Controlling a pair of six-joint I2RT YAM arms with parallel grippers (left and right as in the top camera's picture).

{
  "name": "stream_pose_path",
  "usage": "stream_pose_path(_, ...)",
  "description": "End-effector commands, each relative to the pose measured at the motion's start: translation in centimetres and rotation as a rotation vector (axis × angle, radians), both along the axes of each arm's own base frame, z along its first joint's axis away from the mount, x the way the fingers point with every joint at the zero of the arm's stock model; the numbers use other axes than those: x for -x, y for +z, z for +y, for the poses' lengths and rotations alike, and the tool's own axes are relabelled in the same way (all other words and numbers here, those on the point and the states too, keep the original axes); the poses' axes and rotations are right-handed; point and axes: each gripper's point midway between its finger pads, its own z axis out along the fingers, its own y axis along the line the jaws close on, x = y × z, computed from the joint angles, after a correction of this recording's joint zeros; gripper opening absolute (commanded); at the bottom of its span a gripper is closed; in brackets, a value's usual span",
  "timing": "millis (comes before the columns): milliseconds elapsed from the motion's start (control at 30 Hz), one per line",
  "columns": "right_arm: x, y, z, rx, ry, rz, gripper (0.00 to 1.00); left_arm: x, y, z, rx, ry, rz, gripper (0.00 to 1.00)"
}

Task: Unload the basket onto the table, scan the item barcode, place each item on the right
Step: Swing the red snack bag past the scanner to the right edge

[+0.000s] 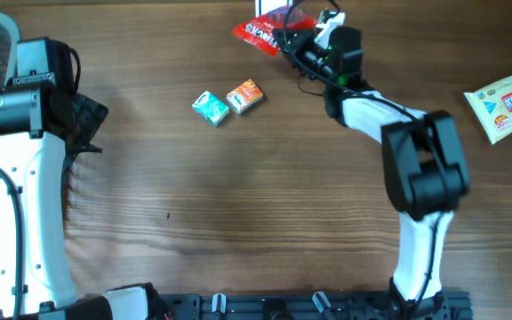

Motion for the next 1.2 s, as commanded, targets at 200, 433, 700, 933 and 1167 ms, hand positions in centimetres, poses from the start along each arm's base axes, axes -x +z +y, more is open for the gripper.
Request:
stream_pose_path(200, -2.9, 5.0, 2.8, 0.104, 0.13, -0.289, 0.04, 0.1, -0.1, 0.2, -0.003, 0.015, 0.004, 1.0)
stream_pose_path(433, -2.5, 6.5, 2.2, 0.098, 0.162, -0.321, 0.04, 0.1, -0.1, 0.2, -0.003, 0.015, 0.004, 1.0)
stream_pose_path(700, -3.1, 11.2, -11.4, 0.308, -0.035, -0.199, 0.04, 0.1, -0.1, 0.2, -0.003, 0.015, 0.004, 1.0)
stream_pose_path(933, 1.3, 12.1, -31.4, 0.395, -0.365, 0.078, 0.04, 0.1, -0.1, 0.2, -0.003, 0.015, 0.004, 1.0)
stream_pose_path(1167, 8.4, 3.3, -46.1, 0.405, -0.55, 0.382, 0.04, 0.1, -0.1, 0.2, -0.003, 0.015, 0.004, 1.0)
